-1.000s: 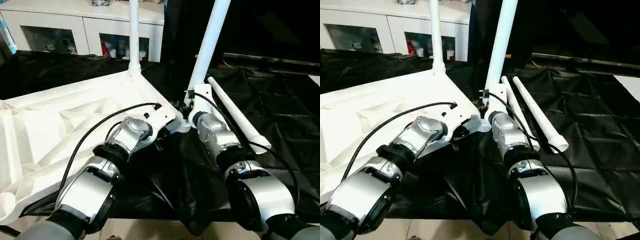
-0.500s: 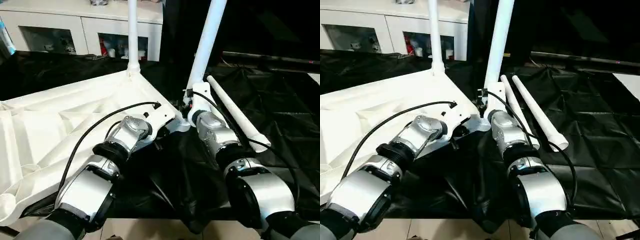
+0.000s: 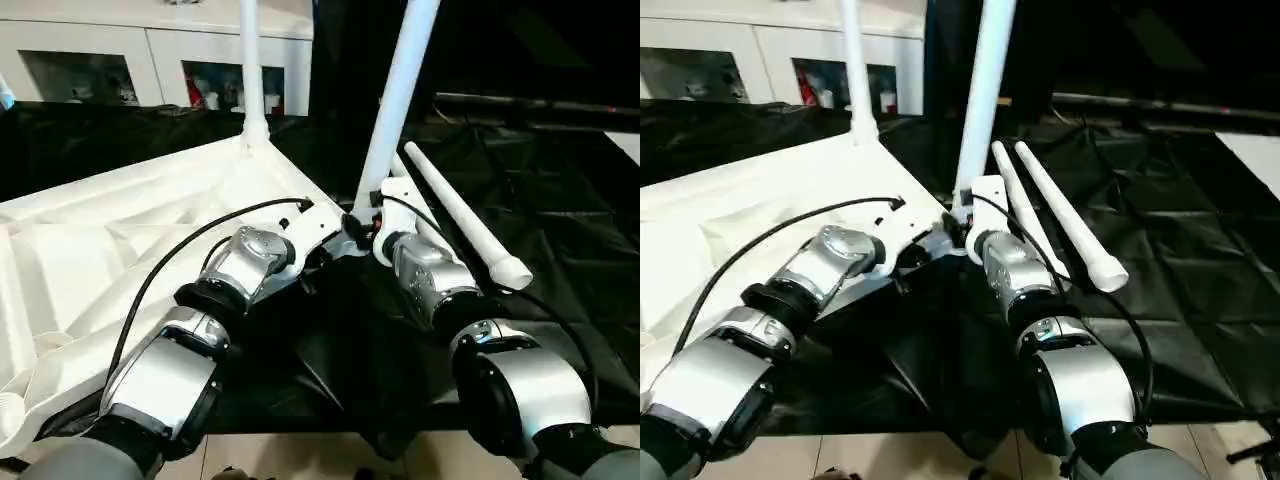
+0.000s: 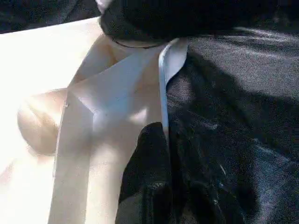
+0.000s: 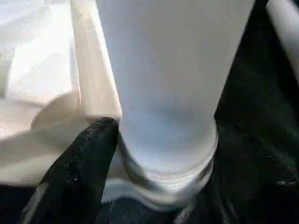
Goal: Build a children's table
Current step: Rotate leg to tighten
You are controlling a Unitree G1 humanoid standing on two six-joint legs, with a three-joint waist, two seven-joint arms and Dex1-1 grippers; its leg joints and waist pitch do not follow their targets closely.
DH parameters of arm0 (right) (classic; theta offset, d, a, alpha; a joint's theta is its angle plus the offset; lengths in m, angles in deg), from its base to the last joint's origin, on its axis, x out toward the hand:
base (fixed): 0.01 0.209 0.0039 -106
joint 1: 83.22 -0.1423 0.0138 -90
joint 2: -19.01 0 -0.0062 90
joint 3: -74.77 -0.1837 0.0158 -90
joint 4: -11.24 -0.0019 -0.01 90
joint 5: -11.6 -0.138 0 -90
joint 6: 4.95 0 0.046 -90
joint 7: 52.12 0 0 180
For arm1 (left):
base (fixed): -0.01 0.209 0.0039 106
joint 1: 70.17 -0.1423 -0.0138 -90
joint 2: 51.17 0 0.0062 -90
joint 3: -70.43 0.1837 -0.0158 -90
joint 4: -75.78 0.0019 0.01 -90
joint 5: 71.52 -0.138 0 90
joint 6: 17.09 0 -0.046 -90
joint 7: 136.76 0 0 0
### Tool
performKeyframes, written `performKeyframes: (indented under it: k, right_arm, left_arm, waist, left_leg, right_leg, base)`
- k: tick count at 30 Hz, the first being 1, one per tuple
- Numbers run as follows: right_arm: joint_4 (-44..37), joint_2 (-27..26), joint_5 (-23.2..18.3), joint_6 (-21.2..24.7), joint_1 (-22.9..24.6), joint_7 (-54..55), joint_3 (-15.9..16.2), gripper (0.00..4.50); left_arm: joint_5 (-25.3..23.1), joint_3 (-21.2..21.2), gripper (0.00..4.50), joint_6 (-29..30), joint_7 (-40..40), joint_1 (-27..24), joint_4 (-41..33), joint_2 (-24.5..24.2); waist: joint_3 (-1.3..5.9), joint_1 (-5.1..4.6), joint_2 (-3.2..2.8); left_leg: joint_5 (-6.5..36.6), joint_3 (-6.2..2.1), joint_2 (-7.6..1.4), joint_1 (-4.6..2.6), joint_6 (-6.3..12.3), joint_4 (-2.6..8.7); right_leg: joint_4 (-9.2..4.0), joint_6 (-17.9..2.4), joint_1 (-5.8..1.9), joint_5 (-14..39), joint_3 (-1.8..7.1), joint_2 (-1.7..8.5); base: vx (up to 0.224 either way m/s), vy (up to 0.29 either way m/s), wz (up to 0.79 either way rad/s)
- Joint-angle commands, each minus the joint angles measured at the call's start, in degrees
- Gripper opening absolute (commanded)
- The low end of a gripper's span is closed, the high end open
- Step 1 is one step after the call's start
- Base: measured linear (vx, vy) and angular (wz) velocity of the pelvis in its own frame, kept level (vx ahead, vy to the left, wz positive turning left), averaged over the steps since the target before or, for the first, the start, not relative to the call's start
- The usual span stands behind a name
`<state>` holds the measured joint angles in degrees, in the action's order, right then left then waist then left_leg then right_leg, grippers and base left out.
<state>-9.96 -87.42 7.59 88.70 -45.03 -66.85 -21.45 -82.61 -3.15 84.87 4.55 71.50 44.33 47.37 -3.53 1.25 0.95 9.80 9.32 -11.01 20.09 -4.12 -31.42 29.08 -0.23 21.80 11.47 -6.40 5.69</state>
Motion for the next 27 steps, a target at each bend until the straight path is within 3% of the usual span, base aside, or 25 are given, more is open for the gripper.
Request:
performKeyframes:
  k: [1, 5, 6, 7, 9, 11, 12, 13, 15, 16, 17, 18, 19, 20, 21, 23, 24, 27]
  right_arm:
    - [1.1, -0.7, 0.0, 0.0, 0.5, -4.3, 1.4, 3.70]
    - [-0.7, 1.1, 1.1, -1.8, 0.4, -8.1, 2.6, 4.13]
    - [-2.0, 2.2, 1.6, -1.7, 0.8, -10.0, 3.3, 4.22]
    - [-3.6, 3.5, 1.9, -1.5, 1.3, -12.1, 4.0, 4.22]
    - [-8.2, 6.3, 2.1, -0.3, 3.2, -17.6, 5.6, 4.22]
    - [-10.0, 7.3, 2.0, 0.2, 4.1, -19.6, 6.1, 4.22]
    - [-14.3, 9.6, 1.5, 1.4, 6.3, -23.9, 6.9, 4.22]
    - [-16.7, 10.9, 1.1, 2.0, 7.5, -26.3, 7.3, 4.22]
    - [-21.7, 13.4, 0.3, 3.1, 10.1, -30.6, 8.1, 4.22]
    - [-25.8, 15.2, -0.5, 3.6, 12.1, -33.7, 9.0, 4.22]
    - [-28.5, 16.4, -1.0, 3.9, 13.5, -35.7, 9.6, 4.22]
    - [-30.8, 17.4, -1.3, 4.2, 14.8, -37.3, 10.1, 4.22]
    - [-33.5, 18.6, -1.6, 4.1, 16.4, -39.4, 10.9, 4.22]
    - [-34.4, 19.0, -1.7, 3.8, 17.0, -40.2, 11.3, 4.22]
    - [-35.4, 19.3, -1.8, 4.0, 17.6, -40.8, 11.5, 4.22]
    - [-40.0, 20.4, -2.4, 5.6, 20.0, -43.0, 11.8, 4.22]
    - [-41.1, 20.5, -2.6, 5.9, 20.6, -43.4, 11.8, 4.22]
    - [-43.6, 20.7, -3.1, 6.9, 21.8, -43.8, 11.8, 4.22]
  left_arm:
    - [-0.9, 1.5, 0.00, -2.9, -1.4, 0.2, -2.2, 0.9]
    - [-0.7, 2.1, 0.00, -5.1, -4.4, -0.9, -3.9, -0.4]
    - [-0.6, 2.2, 0.00, -5.2, -5.1, -1.4, -4.5, -0.8]
    - [-0.5, 2.3, 0.00, -6.2, -6.2, -2.1, -5.4, -1.5]
    - [-0.1, 2.5, 0.00, -8.2, -8.5, -3.5, -7.1, -3.0]
    - [-0.1, 2.7, 0.00, -9.0, -9.2, -4.0, -7.7, -3.6]
    - [0.3, 2.9, 0.00, -10.0, -11.1, -5.1, -9.2, -4.8]
    - [0.5, 3.0, 0.00, -11.0, -12.2, -5.7, -10.1, -5.5]
    - [1.3, 2.9, 0.00, -12.1, -14.2, -6.9, -12.0, -6.7]
    - [2.2, 2.7, 0.00, -13.6, -16.4, -8.0, -13.7, -7.6]
    - [2.5, 2.7, 0.00, -14.1, -17.7, -8.8, -14.9, -8.3]
    - [2.7, 2.9, 0.00, -14.5, -18.7, -9.5, -15.9, -9.0]
    - [2.6, 3.3, 0.00, -15.5, -20.0, -10.3, -16.9, -10.1]
    - [2.5, 3.5, 0.00, -16.4, -20.7, -10.6, -17.2, -10.5]
    - [2.5, 3.6, 0.00, -17.1, -21.3, -10.9, -17.4, -10.9]
    - [3.7, 3.7, 0.00, -17.8, -24.7, -12.3, -19.7, -12.5]
    - [4.3, 3.8, 0.00, -17.7, -26.2, -12.7, -20.4, -13.1]
    - [5.1, 3.9, 0.00, -17.8, -28.4, -13.4, -22.0, -14.1]
  waist:
    - [2.50, -0.74, -0.47]
    - [2.61, -0.14, -0.10]
    - [2.81, 0.08, -0.07]
    - [3.21, 0.74, 0.46]
    - [3.42, 1.31, 0.72]
    - [3.13, 1.55, 0.98]
    - [3.05, 1.71, 1.19]
    - [3.30, 2.27, 1.35]
    - [3.85, 2.86, 1.40]
    - [4.14, 3.18, 1.06]
    - [4.39, 3.43, 1.15]
    - [4.49, 3.55, 1.39]
    - [4.59, 3.93, 1.34]
    - [4.71, 4.01, 1.25]
    - [4.72, 3.95, 1.30]
    - [4.79, 4.20, 0.65]
    - [4.48, 4.04, 0.87]
    - [4.04, 4.02, 0.78]
  left_leg:
    - [39.2, -1.69, -2.32, -1.99, -0.52, 4.97]
    - [32.7, -1.08, -2.44, -1.23, -0.27, 4.69]
    - [29.8, -0.83, -2.53, -0.88, -0.14, 4.65]
    - [23.9, -0.20, -2.66, -0.40, 0.47, 4.49]
    - [19.3, 0.38, -2.53, 0.08, 1.69, 4.20]
    - [18.8, 1.08, -2.60, -0.34, 3.06, 3.88]
    - [21.0, 1.32, -2.49, -0.61, 3.13, 3.62]
    - [20.7, 1.47, -2.50, -0.65, 3.24, 3.36]
    - [15.6, 1.77, -2.62, -0.34, 4.30, 3.07]
    - [10.6, 1.97, -2.55, -0.14, 5.65, 2.67]
    - [5.2, 2.04, -2.29, 0.45, 7.40, 2.02]
    - [3.0, 2.15, -2.13, 0.61, 8.47, 1.70]
    - [0.0, 2.26, -2.06, 0.68, 10.38, 1.18]
    - [-1.0, 2.36, -1.92, 0.76, 11.33, 0.91]
    - [-0.9, 2.40, -1.84, 0.98, 11.44, 0.76]
    - [0.2, 2.19, -2.25, 1.03, 10.26, 0.67]
    - [2.1, 2.28, -2.38, 1.03, 9.31, 0.81]
    - [7.4, 2.20, -2.47, 0.77, 5.84, 1.38]
  right_leg:
    - [-4.40, -3.2, -0.59, 32.2, 0.75, 3.63]
    - [-3.74, -6.5, -0.53, 28.3, 1.70, 4.37]
    - [-3.15, -7.9, -0.72, 25.6, 2.14, 4.44]
    - [-2.15, -10.0, -0.93, 19.6, 2.76, 4.36]
    - [-1.29, -11.1, -1.20, 14.6, 3.22, 4.15]
    - [-0.97, -12.4, -0.40, 13.2, 3.69, 3.64]
    - [-1.03, -12.2, 0.06, 16.7, 3.95, 3.44]
    - [-0.92, -11.6, -0.02, 17.7, 4.26, 3.62]
    - [0.12, -12.4, -0.53, 11.4, 4.45, 3.23]
    - [1.23, -13.9, -0.73, 4.2, 4.55, 2.99]
    - [2.51, -15.2, -1.20, -3.7, 4.64, 2.60]
    - [2.88, -15.9, -1.32, -7.4, 4.70, 2.44]
    - [3.55, -17.1, -1.36, -12.5, 4.71, 2.40]
    - [3.79, -17.8, -1.36, -14.2, 4.74, 2.51]
    - [3.83, -17.9, -1.41, -14.2, 4.80, 2.57]
    - [3.81, -17.2, -1.27, -10.5, 4.75, 2.55]
    - [3.49, -16.9, -1.15, -7.5, 4.78, 2.36]
    - [2.53, -15.4, -0.94, 2.0, 4.82, 2.28]
  base:
    - [0.000, 0.000, 0.00]
    - [0.000, 0.000, 0.00]
    - [0.000, 0.000, 0.00]
    - [0.000, 0.000, 0.00]
    - [0.000, 0.000, 0.00]
    - [0.031, -0.018, 0.07]
    - [0.062, -0.037, 0.15]
    - [0.073, -0.043, 0.14]
    - [0.083, -0.045, 0.13]
    - [0.090, -0.040, 0.08]
    - [0.090, -0.033, 0.01]
    - [0.090, -0.033, 0.01]
    - [0.081, -0.033, -0.02]
    - [0.057, -0.041, -0.01]
    - [0.057, -0.041, -0.01]
    - [0.000, 0.000, 0.00]
    - [0.000, 0.000, 0.00]
    - [0.000, 0.000, 0.00]
